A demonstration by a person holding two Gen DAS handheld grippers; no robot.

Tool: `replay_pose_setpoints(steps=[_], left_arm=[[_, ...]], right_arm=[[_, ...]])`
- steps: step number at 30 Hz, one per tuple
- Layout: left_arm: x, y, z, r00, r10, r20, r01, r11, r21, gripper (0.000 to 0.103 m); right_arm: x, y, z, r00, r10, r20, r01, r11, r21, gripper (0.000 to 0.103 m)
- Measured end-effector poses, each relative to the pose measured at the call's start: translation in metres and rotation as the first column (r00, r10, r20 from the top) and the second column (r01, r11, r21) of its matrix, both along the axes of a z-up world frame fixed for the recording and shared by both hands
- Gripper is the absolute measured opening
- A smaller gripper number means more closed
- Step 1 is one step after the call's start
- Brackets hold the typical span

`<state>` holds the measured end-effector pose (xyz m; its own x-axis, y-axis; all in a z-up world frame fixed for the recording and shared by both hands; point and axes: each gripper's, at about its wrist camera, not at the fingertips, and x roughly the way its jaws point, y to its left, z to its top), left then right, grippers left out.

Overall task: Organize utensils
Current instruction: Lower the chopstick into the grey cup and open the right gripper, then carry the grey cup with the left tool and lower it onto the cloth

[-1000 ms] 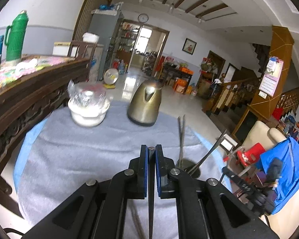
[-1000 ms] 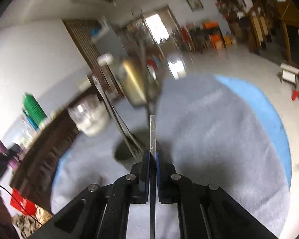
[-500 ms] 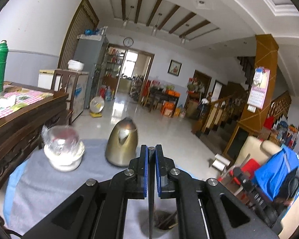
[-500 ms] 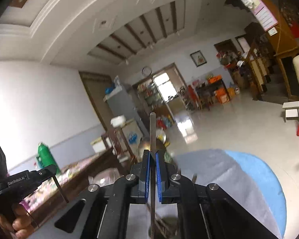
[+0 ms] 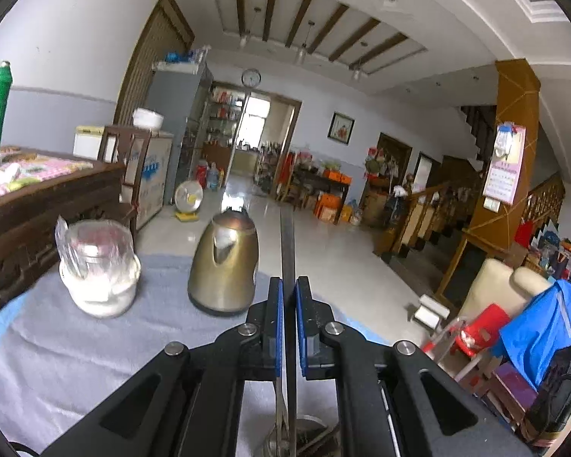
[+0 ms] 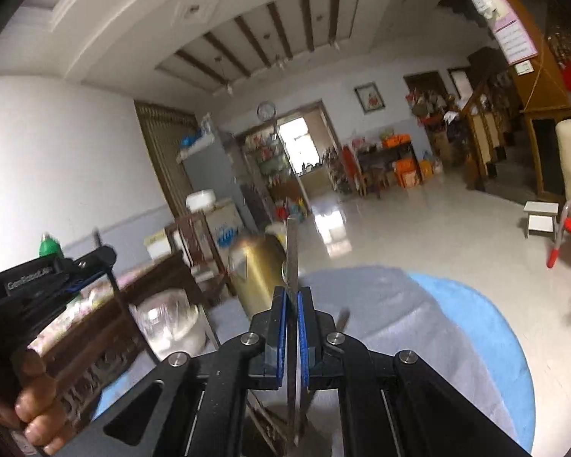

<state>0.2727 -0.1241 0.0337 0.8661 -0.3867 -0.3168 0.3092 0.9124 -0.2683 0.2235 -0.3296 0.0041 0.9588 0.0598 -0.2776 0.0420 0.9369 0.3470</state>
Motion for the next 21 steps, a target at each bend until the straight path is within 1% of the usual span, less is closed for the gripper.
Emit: replay_pose_setpoints(steps=[4,6,7,8,9,12,13,14,15,16,18,21], left_arm=[[-0.003,0.005,-0.012,0.997,-0.032,-0.071,0.034,0.999,0.03,0.008],[-0.013,0.013,-0.014,0.994,-0.063,-0.094,0.067,0.997,0.044,0.016],[-0.018,0.018,-0.016,0.991,-0.078,-0.107,0.083,0.995,0.047,0.033],[-0.026,0.025,-0.017,0.99,-0.084,-0.115,0.089,0.995,0.042,0.048],[-0.034,0.032,-0.018,0.99,-0.084,-0.116,0.089,0.995,0.035,0.05],[-0.062,0.051,-0.025,0.986,-0.1,-0.133,0.106,0.994,0.04,0.053],[-0.071,0.057,-0.028,0.985,-0.099,-0.142,0.106,0.993,0.043,0.054],[-0.083,0.064,-0.035,0.982,-0.098,-0.16,0.107,0.993,0.049,0.054],[-0.091,0.068,-0.04,0.98,-0.097,-0.175,0.108,0.993,0.056,0.055],[-0.098,0.071,-0.045,0.977,-0.091,-0.194,0.106,0.992,0.067,0.056],[-0.114,0.079,-0.055,0.969,-0.068,-0.239,0.091,0.992,0.089,0.056],[-0.133,0.09,-0.064,0.956,-0.025,-0.292,0.06,0.992,0.112,0.057]], right_arm=[[0.003,-0.003,-0.018,0.989,0.092,-0.12,-0.087,0.995,0.052,0.008],[-0.002,-0.007,-0.021,0.982,0.126,-0.143,-0.115,0.99,0.082,0.008],[-0.007,-0.009,-0.022,0.978,0.137,-0.161,-0.122,0.988,0.094,0.01],[-0.012,-0.011,-0.022,0.975,0.139,-0.173,-0.122,0.987,0.104,0.014],[-0.021,-0.015,-0.021,0.975,0.144,-0.171,-0.124,0.985,0.123,0.016],[-0.054,-0.022,-0.027,0.984,0.132,-0.121,-0.112,0.981,0.159,0.031],[-0.064,-0.024,-0.03,0.986,0.123,-0.113,-0.102,0.979,0.175,0.038],[-0.073,-0.024,-0.033,0.987,0.118,-0.109,-0.096,0.976,0.195,0.054],[-0.078,-0.02,-0.036,0.988,0.116,-0.105,-0.092,0.973,0.211,0.062],[-0.089,-0.018,-0.041,0.989,0.111,-0.097,-0.087,0.97,0.227,0.066],[-0.101,-0.011,-0.044,0.99,0.105,-0.094,-0.081,0.97,0.227,0.066],[-0.109,-0.002,-0.047,0.987,0.111,-0.119,-0.083,0.974,0.212,0.066]])
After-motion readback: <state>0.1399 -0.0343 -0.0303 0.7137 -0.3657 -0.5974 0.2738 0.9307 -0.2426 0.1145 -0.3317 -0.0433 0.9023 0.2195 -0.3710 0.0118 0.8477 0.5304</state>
